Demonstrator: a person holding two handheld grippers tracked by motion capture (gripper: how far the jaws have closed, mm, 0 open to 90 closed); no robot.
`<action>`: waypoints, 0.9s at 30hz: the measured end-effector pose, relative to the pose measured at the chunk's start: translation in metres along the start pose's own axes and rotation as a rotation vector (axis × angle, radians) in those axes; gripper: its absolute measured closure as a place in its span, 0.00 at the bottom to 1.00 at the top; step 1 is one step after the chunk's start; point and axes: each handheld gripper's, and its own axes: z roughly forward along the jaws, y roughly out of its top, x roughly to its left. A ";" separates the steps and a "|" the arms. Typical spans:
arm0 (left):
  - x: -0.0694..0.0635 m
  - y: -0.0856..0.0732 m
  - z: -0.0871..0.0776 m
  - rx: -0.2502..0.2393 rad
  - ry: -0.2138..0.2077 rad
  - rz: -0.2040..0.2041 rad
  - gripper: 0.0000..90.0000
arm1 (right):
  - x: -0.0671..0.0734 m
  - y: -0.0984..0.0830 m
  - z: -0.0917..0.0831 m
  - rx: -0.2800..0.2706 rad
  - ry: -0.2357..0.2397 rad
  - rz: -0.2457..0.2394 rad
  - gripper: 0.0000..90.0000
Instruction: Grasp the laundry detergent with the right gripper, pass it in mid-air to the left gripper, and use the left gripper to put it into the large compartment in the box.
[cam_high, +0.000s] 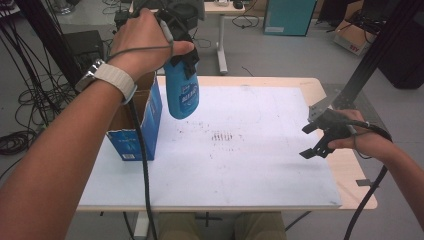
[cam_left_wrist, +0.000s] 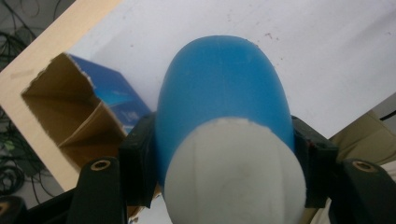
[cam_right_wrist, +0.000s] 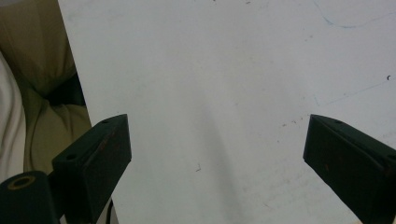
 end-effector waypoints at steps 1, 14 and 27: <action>0.002 0.000 -0.001 -0.001 0.003 -0.017 0.42 | 0.000 -0.001 0.000 -0.003 -0.001 0.000 0.08; 0.038 -0.010 -0.014 0.008 0.064 -0.195 0.42 | -0.006 -0.005 0.002 -0.005 -0.005 0.007 0.08; 0.077 -0.025 -0.022 -0.006 0.136 -0.380 0.42 | -0.010 -0.008 0.008 0.000 -0.005 0.015 0.08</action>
